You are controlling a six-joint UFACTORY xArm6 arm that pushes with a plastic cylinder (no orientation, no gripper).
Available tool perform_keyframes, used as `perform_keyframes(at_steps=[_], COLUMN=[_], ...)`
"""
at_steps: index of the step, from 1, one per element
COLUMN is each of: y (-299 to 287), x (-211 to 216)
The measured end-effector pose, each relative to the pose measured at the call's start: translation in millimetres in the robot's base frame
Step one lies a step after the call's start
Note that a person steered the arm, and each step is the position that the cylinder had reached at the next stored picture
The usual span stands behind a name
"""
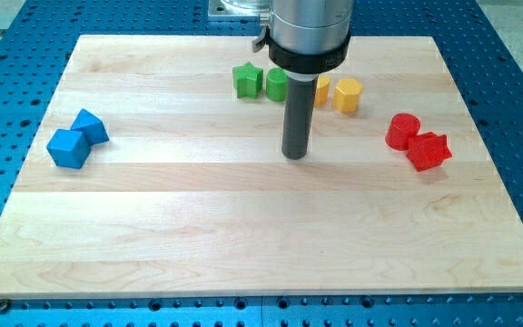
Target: Slide the green star to the top left of the board
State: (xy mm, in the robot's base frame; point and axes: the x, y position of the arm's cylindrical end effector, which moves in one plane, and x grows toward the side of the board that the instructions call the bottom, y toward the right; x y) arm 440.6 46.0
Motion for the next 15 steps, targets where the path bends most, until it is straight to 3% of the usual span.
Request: perform_keyframes(at_steps=[4, 7, 8, 9, 11, 12, 14, 15], y=[-7, -13, -24, -44, -201, -233, -266, -214], x=[-3, -107, -116, -124, -137, -112, -185, -169])
